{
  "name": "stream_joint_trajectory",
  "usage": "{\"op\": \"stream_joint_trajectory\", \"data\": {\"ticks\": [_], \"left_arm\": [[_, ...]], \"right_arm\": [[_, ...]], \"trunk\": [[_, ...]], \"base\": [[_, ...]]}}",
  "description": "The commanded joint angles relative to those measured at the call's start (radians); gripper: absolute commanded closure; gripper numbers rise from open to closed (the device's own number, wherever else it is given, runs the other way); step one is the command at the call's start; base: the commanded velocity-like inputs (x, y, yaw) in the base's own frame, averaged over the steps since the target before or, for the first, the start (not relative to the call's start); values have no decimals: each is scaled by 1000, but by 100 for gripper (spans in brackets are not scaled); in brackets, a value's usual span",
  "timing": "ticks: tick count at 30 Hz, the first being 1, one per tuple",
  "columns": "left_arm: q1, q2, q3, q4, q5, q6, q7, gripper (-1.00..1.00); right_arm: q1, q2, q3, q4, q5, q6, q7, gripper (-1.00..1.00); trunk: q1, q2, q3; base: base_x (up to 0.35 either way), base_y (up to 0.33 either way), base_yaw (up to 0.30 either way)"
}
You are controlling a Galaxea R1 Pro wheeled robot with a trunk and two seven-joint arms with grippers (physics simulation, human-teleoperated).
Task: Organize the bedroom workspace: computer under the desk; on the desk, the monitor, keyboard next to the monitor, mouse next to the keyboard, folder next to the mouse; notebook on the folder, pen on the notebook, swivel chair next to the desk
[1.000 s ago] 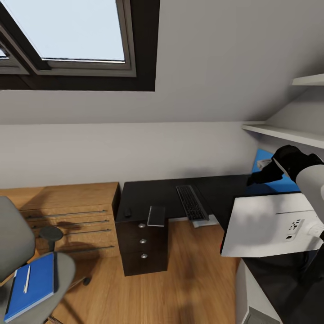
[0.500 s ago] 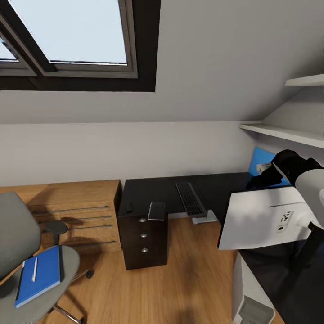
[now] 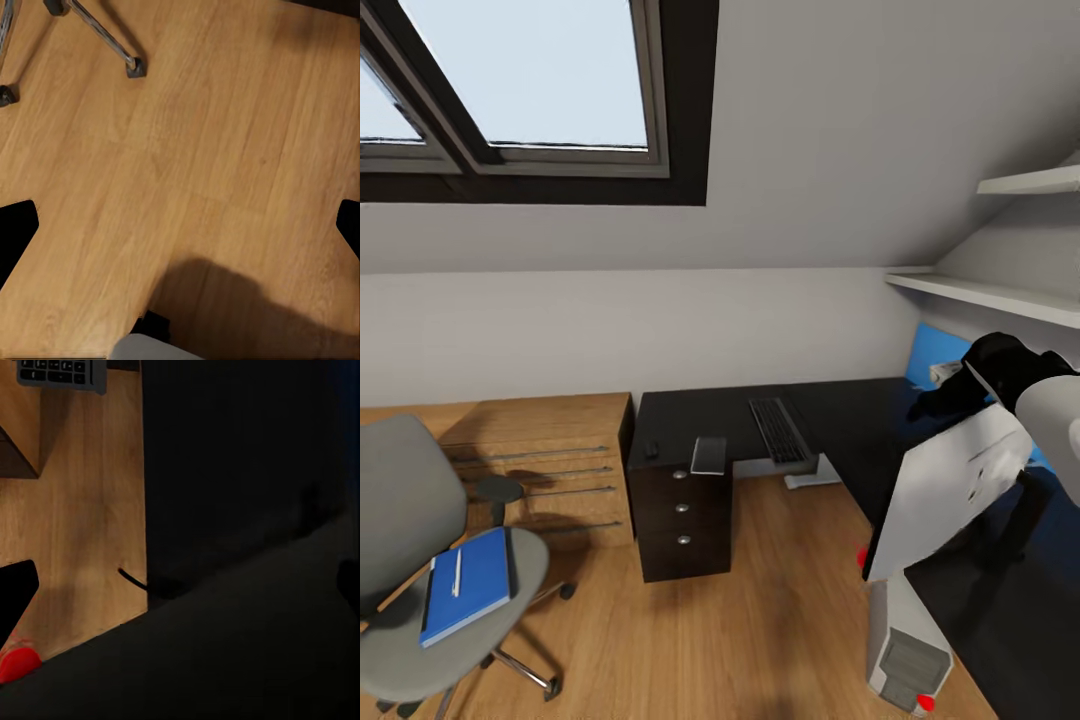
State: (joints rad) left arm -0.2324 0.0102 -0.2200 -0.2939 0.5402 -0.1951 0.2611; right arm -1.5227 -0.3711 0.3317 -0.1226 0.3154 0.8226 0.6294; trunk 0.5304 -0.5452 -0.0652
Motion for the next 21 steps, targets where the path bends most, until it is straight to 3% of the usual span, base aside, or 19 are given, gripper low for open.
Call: {"op": "stream_joint_trajectory", "data": {"ticks": [1, 9, 21], "left_arm": [[-1, 1, -9, -1, 7, -3, 6, -100], [-1, 1, -9, -1, 7, -4, 6, -100], [-1, 1, -9, -1, 7, -4, 6, -100]], "right_arm": [[-1, 0, 9, -3, 13, 1, 10, -100], [-1, 0, 38, -7, 11, 1, 10, -100], [-1, 2, 39, -32, 14, 1, 8, -100]], "trunk": [[0, -2, -2], [0, -2, -2], [0, -2, -2]], "base": [[-150, 0, 0], [-183, 0, 0], [-18, -81, 0]]}}
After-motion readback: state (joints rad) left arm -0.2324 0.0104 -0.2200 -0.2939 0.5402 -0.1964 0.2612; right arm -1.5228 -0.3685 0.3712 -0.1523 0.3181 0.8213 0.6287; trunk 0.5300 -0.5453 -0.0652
